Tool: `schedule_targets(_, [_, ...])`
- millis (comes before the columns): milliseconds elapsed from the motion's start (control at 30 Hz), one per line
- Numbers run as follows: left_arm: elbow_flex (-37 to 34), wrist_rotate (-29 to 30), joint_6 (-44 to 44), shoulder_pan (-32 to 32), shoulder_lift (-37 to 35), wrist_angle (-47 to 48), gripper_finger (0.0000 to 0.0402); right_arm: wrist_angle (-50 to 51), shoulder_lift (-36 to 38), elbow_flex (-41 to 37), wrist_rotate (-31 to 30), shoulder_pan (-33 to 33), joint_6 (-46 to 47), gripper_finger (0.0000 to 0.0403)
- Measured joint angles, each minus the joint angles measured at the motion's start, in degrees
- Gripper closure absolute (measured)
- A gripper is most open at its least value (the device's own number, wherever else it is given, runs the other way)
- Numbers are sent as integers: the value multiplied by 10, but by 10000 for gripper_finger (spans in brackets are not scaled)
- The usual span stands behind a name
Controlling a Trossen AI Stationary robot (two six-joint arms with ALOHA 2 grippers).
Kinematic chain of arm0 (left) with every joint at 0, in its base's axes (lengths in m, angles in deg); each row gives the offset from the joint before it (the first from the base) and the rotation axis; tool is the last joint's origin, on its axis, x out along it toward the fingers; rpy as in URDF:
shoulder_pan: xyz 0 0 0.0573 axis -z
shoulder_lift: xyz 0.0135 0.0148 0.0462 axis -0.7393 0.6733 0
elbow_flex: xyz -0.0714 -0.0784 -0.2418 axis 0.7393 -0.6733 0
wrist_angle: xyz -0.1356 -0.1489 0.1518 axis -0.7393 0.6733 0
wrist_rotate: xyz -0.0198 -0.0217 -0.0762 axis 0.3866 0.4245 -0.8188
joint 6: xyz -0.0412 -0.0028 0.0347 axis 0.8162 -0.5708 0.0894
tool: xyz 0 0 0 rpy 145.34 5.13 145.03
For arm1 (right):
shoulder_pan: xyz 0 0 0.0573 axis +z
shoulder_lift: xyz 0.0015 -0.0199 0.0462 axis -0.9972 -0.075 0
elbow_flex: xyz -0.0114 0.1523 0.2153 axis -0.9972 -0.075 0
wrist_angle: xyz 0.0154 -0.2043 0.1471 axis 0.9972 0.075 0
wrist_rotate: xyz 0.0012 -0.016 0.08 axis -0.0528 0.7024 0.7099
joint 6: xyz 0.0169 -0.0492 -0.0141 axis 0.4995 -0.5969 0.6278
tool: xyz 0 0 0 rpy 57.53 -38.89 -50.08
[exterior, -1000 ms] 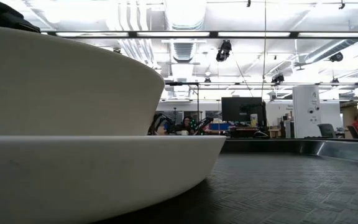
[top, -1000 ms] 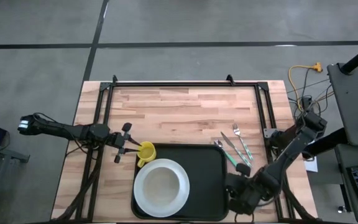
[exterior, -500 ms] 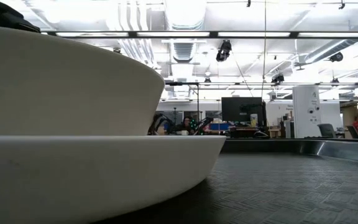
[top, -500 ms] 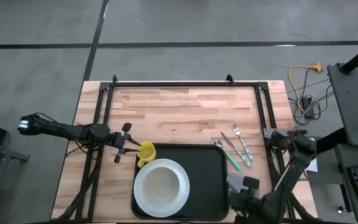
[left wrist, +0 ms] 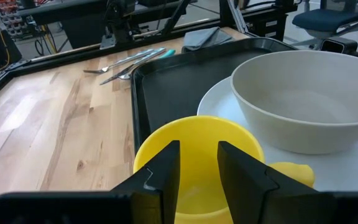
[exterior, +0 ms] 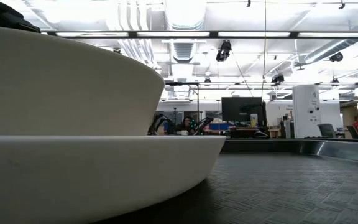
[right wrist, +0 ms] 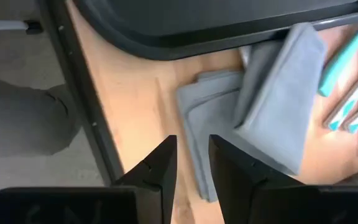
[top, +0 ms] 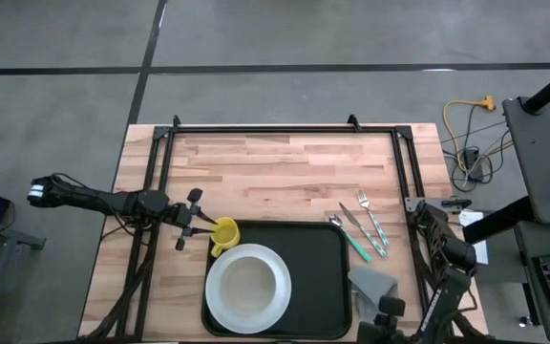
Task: Set up tray
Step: Put the gray napkin on the black tray to the right of the white plate
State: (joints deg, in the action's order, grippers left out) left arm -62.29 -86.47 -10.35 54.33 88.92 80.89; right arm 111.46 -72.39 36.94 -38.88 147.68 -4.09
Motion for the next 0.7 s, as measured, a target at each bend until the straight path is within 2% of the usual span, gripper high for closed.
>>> schedule_targets(167, [0, 0, 0, 0, 0, 0, 307, -5, -19, 16, 1, 3, -6, 325])
schedule_targets(367, [0, 0, 0, 0, 0, 0, 307, -6, -25, 6, 29, 3, -4, 331])
schedule_targets(700, [0, 0, 0, 0, 0, 0, 307, 15, -25, -14, 30, 3, -15, 327])
